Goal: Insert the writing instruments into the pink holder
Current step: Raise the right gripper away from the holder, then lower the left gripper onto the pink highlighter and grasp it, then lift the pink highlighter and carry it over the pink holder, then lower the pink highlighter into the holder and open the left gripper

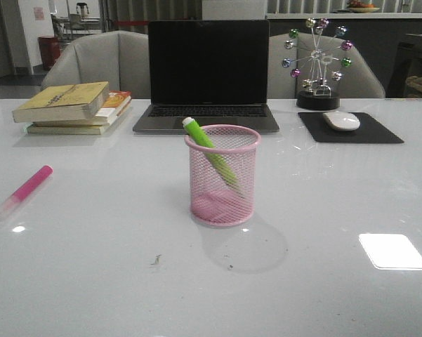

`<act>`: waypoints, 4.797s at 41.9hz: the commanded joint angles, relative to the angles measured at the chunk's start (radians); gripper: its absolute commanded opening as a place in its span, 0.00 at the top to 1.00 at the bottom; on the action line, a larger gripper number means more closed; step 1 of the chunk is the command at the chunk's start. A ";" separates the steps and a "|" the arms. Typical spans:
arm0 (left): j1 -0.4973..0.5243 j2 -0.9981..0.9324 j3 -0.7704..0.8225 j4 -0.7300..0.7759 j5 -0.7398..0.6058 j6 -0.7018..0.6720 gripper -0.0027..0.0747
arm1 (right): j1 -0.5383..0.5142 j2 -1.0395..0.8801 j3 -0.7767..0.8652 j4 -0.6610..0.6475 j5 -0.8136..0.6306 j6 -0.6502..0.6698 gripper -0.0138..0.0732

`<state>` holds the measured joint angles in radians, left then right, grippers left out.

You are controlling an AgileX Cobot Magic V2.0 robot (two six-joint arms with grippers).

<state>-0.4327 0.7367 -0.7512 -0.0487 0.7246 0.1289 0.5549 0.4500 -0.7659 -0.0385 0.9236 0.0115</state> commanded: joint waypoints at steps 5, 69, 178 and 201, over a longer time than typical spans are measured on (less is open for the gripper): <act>-0.008 0.000 -0.032 -0.014 -0.075 -0.002 0.31 | -0.003 0.002 -0.020 -0.001 -0.042 -0.011 0.29; 0.342 1.152 -0.723 -0.048 0.058 -0.015 0.31 | -0.003 0.002 -0.020 -0.001 -0.042 -0.011 0.29; -0.506 0.806 -0.134 -0.475 -1.546 0.337 0.85 | -0.003 0.002 -0.020 -0.001 -0.042 -0.011 0.29; -0.507 1.051 -0.308 -0.519 -1.548 0.337 0.85 | -0.003 0.002 -0.020 -0.001 -0.042 -0.011 0.29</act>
<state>-0.9331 1.8132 -1.0265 -0.5529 -0.7403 0.4719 0.5549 0.4434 -0.7618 -0.0370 0.9540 0.0115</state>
